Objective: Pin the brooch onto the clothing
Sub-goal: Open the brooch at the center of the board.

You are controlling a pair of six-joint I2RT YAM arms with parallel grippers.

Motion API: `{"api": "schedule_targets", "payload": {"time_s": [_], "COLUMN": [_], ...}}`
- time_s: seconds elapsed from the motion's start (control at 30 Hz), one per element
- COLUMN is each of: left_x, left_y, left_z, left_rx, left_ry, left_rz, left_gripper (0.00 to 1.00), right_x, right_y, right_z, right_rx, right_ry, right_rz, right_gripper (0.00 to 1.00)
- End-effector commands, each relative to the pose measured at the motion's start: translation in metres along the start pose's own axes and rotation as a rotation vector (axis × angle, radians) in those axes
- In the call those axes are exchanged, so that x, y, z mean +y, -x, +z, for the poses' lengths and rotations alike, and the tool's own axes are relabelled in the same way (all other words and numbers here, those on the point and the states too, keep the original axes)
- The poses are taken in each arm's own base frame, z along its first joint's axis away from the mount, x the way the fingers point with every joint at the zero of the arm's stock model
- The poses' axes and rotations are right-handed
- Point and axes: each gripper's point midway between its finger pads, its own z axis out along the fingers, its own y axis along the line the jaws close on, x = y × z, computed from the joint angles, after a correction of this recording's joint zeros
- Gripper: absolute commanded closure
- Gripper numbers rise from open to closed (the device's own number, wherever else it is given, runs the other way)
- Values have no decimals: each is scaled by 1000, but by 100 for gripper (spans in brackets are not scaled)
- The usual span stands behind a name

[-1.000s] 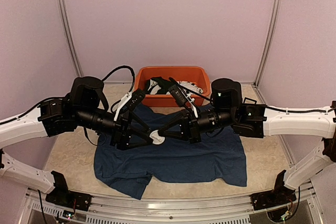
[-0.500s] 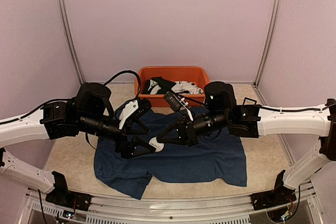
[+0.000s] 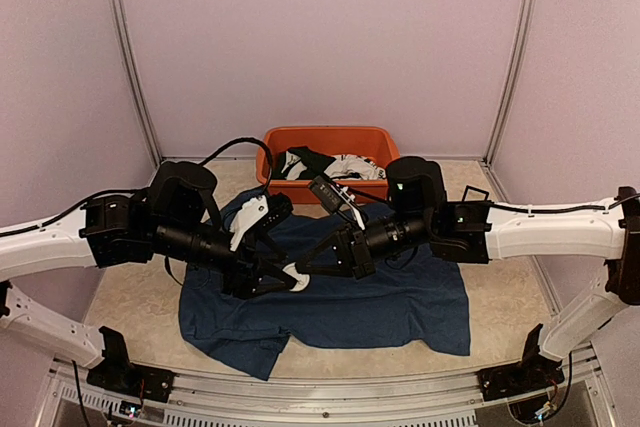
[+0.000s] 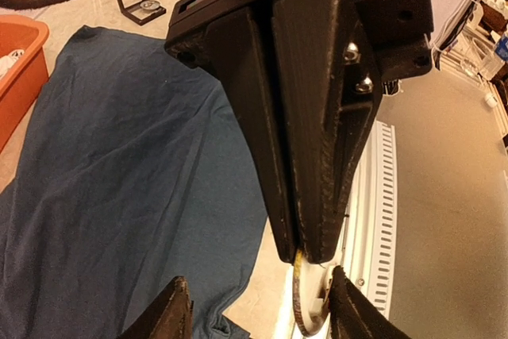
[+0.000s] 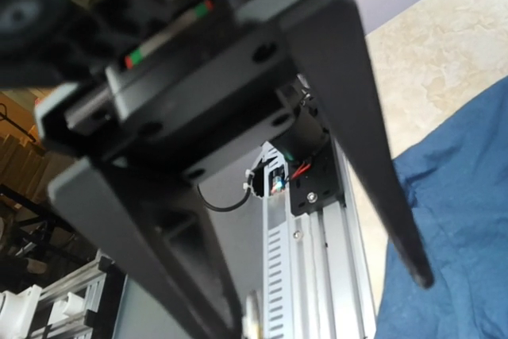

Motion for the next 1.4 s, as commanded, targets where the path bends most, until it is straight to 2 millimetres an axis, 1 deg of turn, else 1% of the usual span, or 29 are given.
{"api": "schedule_targets", "payload": {"time_s": [0.0,0.2,0.33,0.4,0.5,0.6,0.67,0.7,0.8,0.9,0.97,1.0,1.03,1.07,1.17,1.2,1.27,1.33,1.37], "left_x": [1,4,7,10,16,18,20,21,19,17,17,18,21,24,36,41,48,55,59], "left_y": [7,8,9,10,12,15,18,20,26,31,34,37,37,38,34,30,18,2,-8], "left_z": [-1,-2,-1,-1,0,-1,-3,-5,-13,-28,-42,-54,-62,-73,-101,-107,-112,-109,-103], "left_rx": [-3,-11,-19,-25,-40,-65,-85,-100,-137,-176,-209,-237,-249,-267,-290,-282,-245,-177,-131], "left_ry": [15,34,49,66,94,112,125,128,126,136,155,173,196,218,299,324,366,401,408], "left_rz": [14,10,-3,-3,-41,-60,-78,-83,-92,-95,-91,-88,-91,-95,-106,-110,-109,-100,-88], "left_gripper": [49,63,70,75,81,85,85,83,69,46,33,28,22,17,5,1,1,1,1], "right_x": [6,5,4,5,5,5,5,5,3,-5,-12,-18,-22,-29,-53,-65,-85,-103,-111], "right_y": [2,-1,-2,-3,-4,-4,-3,-3,-3,-5,-5,-7,-6,-7,-9,-8,-11,-12,-12], "right_z": [7,12,14,15,18,19,19,19,19,16,14,12,10,7,-2,-7,-14,-21,-24], "right_rx": [5,15,16,18,21,19,15,15,16,23,26,36,34,37,45,42,57,66,68], "right_ry": [34,37,31,31,31,30,30,29,19,-32,-79,-119,-155,-200,-358,-432,-560,-674,-725], "right_rz": [-1,1,3,4,6,7,5,4,4,10,2,7,-1,-1,-2,-7,-16,-25,-30], "right_gripper": [100,100,100,100,100,100,100,100,100,100,100,100,100,100,100,100,100,100,100]}}
